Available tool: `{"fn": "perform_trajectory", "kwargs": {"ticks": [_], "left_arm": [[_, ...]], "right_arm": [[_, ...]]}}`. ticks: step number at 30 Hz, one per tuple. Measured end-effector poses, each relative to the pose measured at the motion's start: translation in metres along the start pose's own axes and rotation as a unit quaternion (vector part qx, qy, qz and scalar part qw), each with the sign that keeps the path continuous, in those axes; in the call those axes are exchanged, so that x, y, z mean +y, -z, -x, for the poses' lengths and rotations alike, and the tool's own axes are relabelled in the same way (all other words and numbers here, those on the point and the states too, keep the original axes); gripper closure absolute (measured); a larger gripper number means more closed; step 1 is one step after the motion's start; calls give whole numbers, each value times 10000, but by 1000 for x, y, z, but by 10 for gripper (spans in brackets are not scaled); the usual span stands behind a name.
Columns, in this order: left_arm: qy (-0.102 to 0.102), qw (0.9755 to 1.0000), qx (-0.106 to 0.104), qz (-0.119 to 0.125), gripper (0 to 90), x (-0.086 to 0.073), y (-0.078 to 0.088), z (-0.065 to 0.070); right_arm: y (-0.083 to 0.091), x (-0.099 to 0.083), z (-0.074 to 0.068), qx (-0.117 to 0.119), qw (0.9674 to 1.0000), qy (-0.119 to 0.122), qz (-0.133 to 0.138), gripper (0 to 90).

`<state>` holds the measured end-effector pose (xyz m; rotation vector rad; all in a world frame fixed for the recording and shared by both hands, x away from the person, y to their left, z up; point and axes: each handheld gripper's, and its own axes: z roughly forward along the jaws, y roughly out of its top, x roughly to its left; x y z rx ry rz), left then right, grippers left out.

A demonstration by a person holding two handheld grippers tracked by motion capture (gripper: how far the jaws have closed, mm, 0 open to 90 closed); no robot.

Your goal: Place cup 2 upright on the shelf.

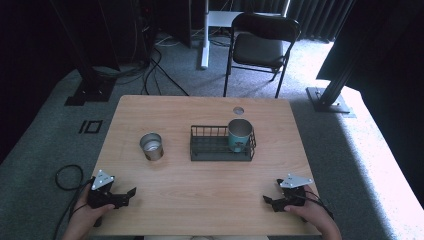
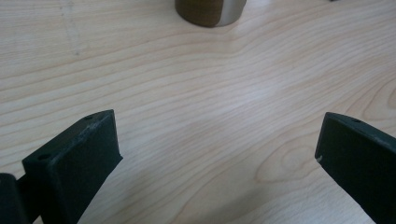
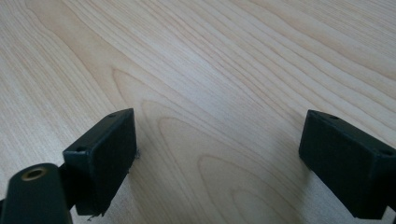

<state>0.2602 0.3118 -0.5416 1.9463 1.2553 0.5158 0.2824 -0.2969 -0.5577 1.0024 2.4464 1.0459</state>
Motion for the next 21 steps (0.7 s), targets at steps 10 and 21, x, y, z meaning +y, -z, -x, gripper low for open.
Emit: {"fn": "perform_trajectory", "kwargs": {"ticks": [10,21], "left_arm": [[40,9998,-56,167,4,11,-9,-1],[-49,9993,-180,329,4,22,-23,1]], "right_arm": [[0,0,0,0,10000,-2,-1,108],[0,0,0,1,10000,-1,-1,108]]}}
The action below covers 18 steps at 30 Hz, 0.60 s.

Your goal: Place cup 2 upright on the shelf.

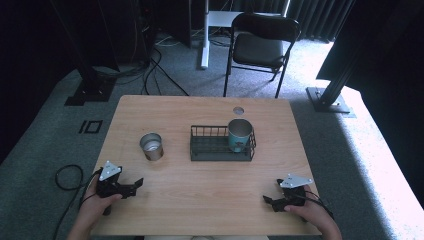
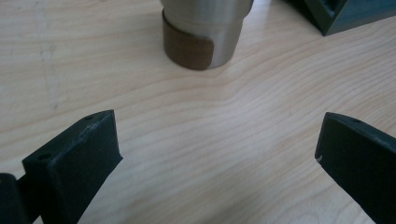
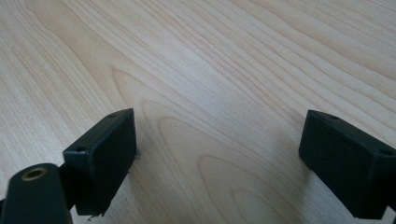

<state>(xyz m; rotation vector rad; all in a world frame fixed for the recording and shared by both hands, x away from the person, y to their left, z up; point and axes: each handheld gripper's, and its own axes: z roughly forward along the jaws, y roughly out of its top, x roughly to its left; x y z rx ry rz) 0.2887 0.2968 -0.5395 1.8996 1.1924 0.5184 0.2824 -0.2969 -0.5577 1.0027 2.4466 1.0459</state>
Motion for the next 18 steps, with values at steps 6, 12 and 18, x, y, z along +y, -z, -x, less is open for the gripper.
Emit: {"fn": "perform_trajectory", "kwargs": {"ticks": [6,12,18], "left_arm": [[29,9999,-7,134,4,6,-8,-2],[-10,9996,-65,273,4,13,-12,-3],[13,9990,-95,433,4,23,-15,-4]], "right_arm": [[0,0,0,-1,10000,1,2,108],[0,0,0,-1,10000,-1,2,108],[0,0,0,0,10000,-2,0,108]]}}
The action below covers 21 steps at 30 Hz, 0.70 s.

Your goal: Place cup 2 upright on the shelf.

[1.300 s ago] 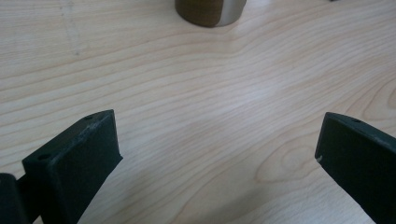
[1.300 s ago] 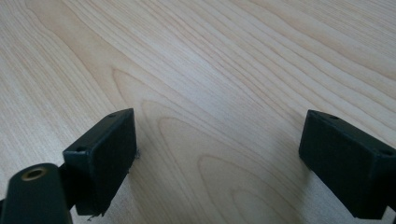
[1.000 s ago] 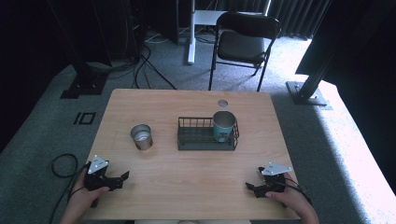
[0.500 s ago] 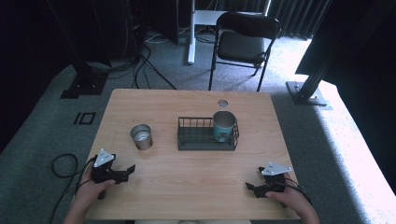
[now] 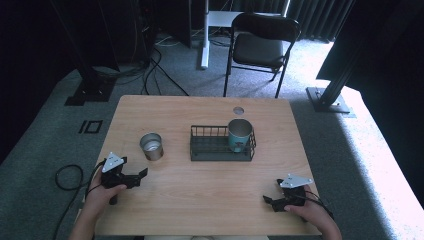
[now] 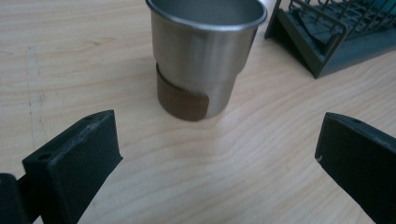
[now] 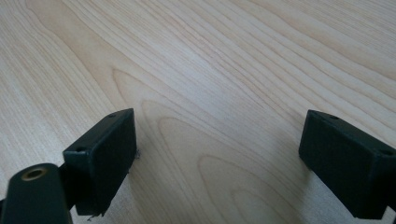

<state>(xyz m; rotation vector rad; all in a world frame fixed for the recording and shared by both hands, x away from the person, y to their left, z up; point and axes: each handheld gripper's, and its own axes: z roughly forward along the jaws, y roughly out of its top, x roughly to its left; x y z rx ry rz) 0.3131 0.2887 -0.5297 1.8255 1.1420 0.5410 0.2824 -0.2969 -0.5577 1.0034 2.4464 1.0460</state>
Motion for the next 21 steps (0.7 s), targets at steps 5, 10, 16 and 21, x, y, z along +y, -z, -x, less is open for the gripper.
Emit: {"fn": "perform_trajectory", "kwargs": {"ticks": [5,10,16,21], "left_arm": [[-60,10000,-20,42,4,9,-6,1],[-93,9999,8,97,4,18,-13,3],[-139,9999,-42,81,4,24,-21,4],[-123,9999,44,51,4,28,-30,1]], "right_arm": [[0,0,0,2,10000,-9,-6,108],[0,0,0,1,10000,0,-9,108],[0,0,0,0,10000,0,-5,108],[0,0,0,1,10000,-2,-5,108]]}}
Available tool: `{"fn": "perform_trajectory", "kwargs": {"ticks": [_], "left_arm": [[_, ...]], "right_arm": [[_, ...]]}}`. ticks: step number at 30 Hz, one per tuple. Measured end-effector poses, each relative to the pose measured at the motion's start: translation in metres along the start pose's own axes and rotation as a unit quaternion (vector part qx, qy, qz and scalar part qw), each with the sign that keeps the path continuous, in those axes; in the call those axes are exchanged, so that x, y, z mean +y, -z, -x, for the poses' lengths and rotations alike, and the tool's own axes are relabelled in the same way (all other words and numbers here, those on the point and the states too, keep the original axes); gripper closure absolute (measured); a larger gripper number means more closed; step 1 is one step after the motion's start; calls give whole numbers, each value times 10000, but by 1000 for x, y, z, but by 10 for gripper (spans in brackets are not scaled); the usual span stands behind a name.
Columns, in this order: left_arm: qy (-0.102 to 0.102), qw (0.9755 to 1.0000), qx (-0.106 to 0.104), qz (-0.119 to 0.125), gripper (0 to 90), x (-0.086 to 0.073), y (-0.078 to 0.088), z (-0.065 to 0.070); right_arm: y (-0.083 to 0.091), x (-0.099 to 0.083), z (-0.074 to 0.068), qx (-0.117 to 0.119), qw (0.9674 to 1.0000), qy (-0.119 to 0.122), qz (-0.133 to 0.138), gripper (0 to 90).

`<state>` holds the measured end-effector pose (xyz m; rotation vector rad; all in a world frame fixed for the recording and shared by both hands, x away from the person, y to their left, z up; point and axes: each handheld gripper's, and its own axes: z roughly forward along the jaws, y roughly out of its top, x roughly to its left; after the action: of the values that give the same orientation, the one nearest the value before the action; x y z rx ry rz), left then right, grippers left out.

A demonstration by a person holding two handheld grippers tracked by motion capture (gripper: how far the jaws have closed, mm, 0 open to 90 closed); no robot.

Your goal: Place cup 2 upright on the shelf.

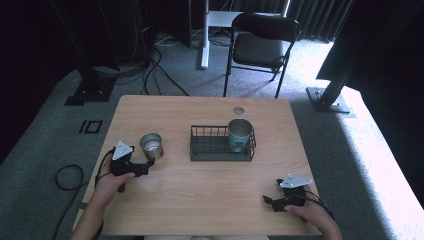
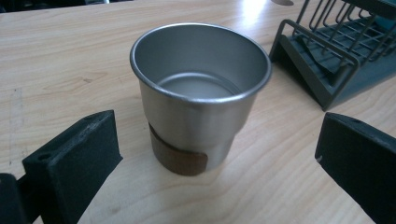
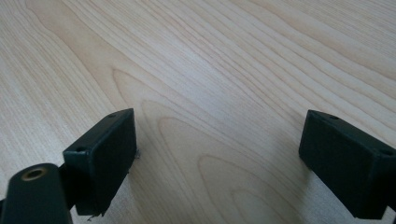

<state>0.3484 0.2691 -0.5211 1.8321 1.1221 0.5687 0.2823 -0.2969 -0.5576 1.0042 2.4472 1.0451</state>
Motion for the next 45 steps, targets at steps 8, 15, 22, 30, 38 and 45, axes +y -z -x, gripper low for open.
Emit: {"fn": "perform_trajectory", "kwargs": {"ticks": [8,15,22,30,38,45], "left_arm": [[32,10000,47,50,5,3,-12,-4],[9,9999,63,99,4,10,-18,-6],[-31,9998,88,163,4,15,-26,-5],[-94,9998,87,169,4,18,-31,-4],[-184,9996,91,192,4,23,-37,-1],[-185,9996,100,204,5,25,-45,1]], "right_arm": [[0,0,0,-1,10000,2,0,108],[0,0,0,0,10000,2,1,108],[0,0,0,0,10000,2,-1,108],[0,0,0,-1,10000,3,1,108],[0,0,0,-1,10000,0,0,108],[0,0,0,-1,10000,1,1,108]]}}
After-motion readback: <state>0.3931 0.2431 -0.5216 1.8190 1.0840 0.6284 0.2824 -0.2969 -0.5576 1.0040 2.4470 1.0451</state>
